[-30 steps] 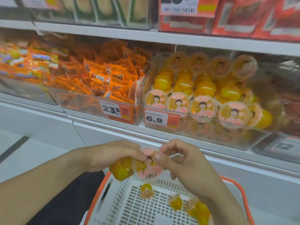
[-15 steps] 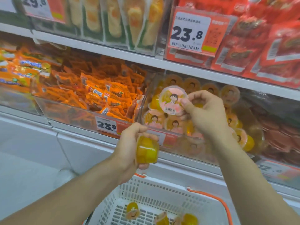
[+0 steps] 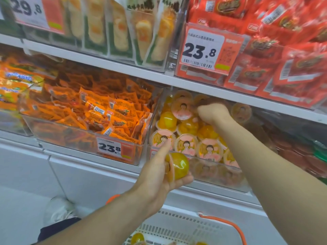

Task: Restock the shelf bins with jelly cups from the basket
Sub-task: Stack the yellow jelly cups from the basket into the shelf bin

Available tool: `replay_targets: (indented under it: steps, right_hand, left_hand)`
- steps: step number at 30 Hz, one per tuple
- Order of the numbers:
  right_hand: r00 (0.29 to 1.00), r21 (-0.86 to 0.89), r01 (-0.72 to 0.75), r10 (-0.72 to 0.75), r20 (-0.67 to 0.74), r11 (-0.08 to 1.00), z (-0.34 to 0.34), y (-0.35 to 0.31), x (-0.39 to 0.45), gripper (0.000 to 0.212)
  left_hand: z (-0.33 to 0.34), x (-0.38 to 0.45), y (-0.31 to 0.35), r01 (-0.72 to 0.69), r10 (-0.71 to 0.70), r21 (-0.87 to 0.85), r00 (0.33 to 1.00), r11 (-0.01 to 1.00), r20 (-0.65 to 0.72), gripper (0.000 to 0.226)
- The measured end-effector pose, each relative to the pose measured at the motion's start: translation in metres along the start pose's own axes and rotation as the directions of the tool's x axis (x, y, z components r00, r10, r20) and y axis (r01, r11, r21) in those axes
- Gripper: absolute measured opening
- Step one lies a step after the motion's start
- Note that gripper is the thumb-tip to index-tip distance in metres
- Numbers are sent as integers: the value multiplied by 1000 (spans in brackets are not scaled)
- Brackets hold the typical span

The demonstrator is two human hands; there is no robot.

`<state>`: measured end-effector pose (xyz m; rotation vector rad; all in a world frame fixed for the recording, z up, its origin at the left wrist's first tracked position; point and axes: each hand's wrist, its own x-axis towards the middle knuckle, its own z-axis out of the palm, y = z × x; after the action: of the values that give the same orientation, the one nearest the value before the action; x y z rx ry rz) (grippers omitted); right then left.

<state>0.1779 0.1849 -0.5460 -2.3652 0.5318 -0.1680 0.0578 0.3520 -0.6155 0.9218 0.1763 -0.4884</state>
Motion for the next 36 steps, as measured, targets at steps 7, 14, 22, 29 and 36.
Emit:
replay_targets:
  steps: [7, 14, 22, 29, 36]
  right_hand:
    - [998, 25, 60, -60, 10, 998, 1, 7, -8, 29]
    - [990, -73, 127, -131, -49, 989, -6, 12, -12, 42]
    - [804, 438, 267, -449, 390, 859, -28, 36, -108, 43]
    - [884, 605, 150, -380, 271, 782, -5, 65, -116, 41]
    - [939, 632, 217, -336, 72, 743, -25, 67, -98, 16]
  left_hand:
    - [9, 3, -6, -135, 139, -77, 989, 988, 50, 43]
    - [9, 7, -7, -325, 317, -109, 945, 939, -82, 21]
    - [7, 10, -12, -532, 522, 23, 821, 846, -232, 5]
    - [13, 14, -25, -550, 573, 166, 806, 818, -152, 33]
    - [15, 20, -28, -707, 781, 563, 603, 428, 163, 13]
